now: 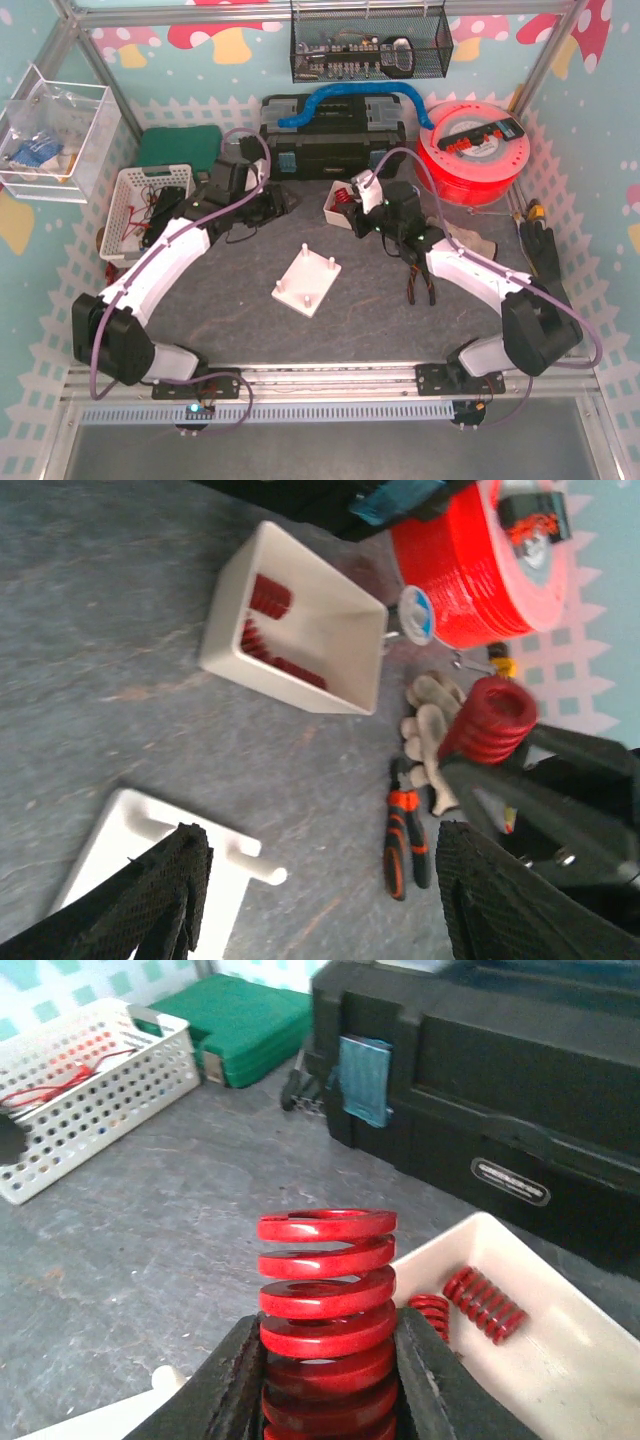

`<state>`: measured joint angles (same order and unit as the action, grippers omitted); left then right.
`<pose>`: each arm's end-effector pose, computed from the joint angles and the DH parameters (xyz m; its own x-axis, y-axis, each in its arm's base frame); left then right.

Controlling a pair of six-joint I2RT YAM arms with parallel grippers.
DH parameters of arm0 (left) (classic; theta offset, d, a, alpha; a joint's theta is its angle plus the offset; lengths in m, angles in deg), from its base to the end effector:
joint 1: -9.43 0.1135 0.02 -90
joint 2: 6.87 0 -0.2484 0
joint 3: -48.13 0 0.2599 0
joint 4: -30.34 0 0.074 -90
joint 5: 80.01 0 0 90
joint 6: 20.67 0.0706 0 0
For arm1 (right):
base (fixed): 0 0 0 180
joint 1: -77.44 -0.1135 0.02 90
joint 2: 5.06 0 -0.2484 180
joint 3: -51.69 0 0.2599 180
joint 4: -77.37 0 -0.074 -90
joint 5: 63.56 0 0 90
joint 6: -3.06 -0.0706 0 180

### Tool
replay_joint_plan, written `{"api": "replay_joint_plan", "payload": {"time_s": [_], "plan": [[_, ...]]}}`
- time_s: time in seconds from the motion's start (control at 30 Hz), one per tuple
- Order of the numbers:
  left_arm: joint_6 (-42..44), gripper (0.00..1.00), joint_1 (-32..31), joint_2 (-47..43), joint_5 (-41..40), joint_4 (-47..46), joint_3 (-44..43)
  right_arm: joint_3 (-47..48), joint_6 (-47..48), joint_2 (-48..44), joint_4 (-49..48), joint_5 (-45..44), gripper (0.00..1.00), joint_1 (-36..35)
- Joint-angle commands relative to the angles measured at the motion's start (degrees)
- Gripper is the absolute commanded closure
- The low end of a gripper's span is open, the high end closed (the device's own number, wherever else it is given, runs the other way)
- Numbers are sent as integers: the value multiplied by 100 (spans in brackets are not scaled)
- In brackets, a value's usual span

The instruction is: Install the large spring

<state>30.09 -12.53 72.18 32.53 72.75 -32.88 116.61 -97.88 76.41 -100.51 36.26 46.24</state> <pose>0.3038 -0.1517 0.2760 -0.8556 -0.2849 -0.4321 0.0964 0.7324 -0.6740 0.3088 0.2011 0.2392 -0.3919 -0.0187 -0.9198 -0.5849 0.7768 0.2334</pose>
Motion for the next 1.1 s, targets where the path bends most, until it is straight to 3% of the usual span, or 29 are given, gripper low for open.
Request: {"api": "replay_joint_plan", "payload": {"time_s": [0.0, 0.17, 0.3, 0.5, 1.07], "plan": [[45, 35, -168, 343, 439, -165, -478, -322, 865, -281, -1076, 433, 100, -237], [-200, 35, -318, 716, 999, -186, -1007, -503, 1565, -302, -1337, 458, 100, -630], [-278, 35, -325, 923, 1386, -160, -1338, -444, 1554, -202, -1394, 413, 100, -734], [-158, 33, -312, 1013, 1175, 321, -1337, -485, 1457, -164, -1615, 297, 100, -824], [-52, 50, -327, 1275, 1803, 492, -1483, -378, 1574, -77, -1552, 99, 100, -835]]}}
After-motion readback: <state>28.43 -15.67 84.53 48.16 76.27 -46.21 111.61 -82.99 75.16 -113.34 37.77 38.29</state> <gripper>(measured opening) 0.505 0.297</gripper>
